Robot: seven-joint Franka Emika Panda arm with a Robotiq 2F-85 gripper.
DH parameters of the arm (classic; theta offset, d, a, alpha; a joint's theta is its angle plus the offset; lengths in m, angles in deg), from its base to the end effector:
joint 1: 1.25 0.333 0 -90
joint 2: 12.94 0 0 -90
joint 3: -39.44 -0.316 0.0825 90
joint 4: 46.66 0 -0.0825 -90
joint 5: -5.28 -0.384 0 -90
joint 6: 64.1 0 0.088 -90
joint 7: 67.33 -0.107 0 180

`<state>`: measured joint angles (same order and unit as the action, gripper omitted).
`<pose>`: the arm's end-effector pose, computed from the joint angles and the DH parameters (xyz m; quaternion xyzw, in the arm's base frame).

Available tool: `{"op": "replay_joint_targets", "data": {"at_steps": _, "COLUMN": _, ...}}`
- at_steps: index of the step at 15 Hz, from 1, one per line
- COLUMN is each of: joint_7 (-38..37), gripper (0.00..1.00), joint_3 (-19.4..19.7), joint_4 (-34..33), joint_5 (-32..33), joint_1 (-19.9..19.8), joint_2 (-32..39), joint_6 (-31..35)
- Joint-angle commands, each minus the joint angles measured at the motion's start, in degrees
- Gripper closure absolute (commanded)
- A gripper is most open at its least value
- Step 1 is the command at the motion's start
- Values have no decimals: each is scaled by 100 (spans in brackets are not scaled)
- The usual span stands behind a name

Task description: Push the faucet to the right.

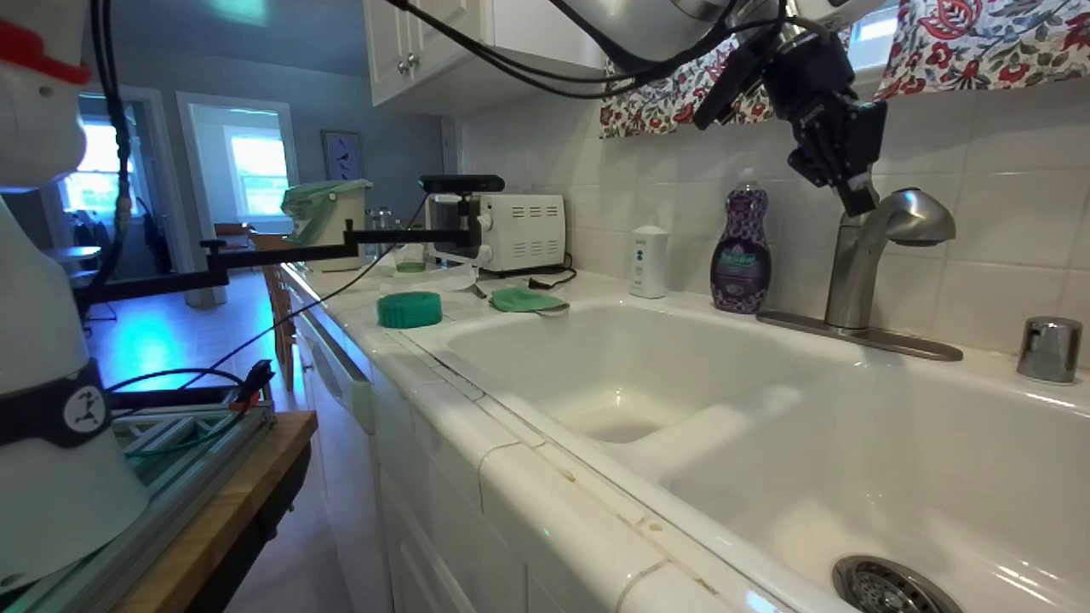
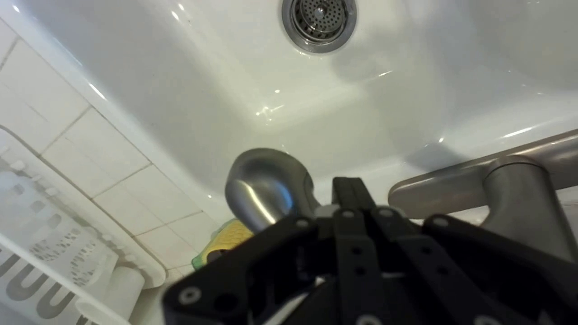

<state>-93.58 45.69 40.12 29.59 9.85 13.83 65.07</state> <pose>0.7126 0.0620 0.4252 0.9682 -0.0626 0.1820 0.1599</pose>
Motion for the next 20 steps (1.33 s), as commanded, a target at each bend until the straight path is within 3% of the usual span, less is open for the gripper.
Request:
{"op": "replay_joint_targets", "data": {"at_steps": 1, "joint_7": 254, "gripper": 100, "joint_3": -198, "joint_4": 357, "joint_5": -96, "joint_1": 127, "joint_2": -571, "joint_6": -460}}
{"op": "replay_joint_targets", "data": {"at_steps": 2, "joint_7": 266, "gripper": 74, "joint_3": -264, "joint_4": 387, "joint_5": -57, "joint_1": 178, "joint_2": -724, "joint_6": -600}}
{"op": "replay_joint_targets", "data": {"at_steps": 4, "joint_7": 320, "gripper": 67, "joint_3": -444, "joint_4": 415, "joint_5": -101, "joint_1": 226, "joint_2": -1020, "joint_6": -892}}
{"op": "replay_joint_targets", "data": {"at_steps": 9, "joint_7": 526, "gripper": 29, "joint_3": -863, "joint_4": 294, "joint_5": -350, "joint_1": 203, "joint_2": -1655, "joint_6": -1698}}
{"op": "replay_joint_targets", "data": {"at_steps": 13, "joint_7": 858, "gripper": 1, "joint_3": -1087, "joint_4": 134, "joint_5": -1061, "joint_1": 107, "joint_2": -1978, "joint_6": -2346}}
{"op": "replay_joint_targets", "data": {"at_steps": 18, "joint_7": 1043, "gripper": 0, "joint_3": -1167, "joint_4": -167, "joint_5": -1769, "joint_1": -4, "joint_2": -2176, "joint_6": -3179}}
{"op": "replay_joint_targets", "data": {"at_steps": 20, "joint_7": 839, "gripper": 0, "joint_3": -1181, "joint_4": -58, "joint_5": -1550, "joint_1": 20, "joint_2": -2228, "joint_6": -3022}}
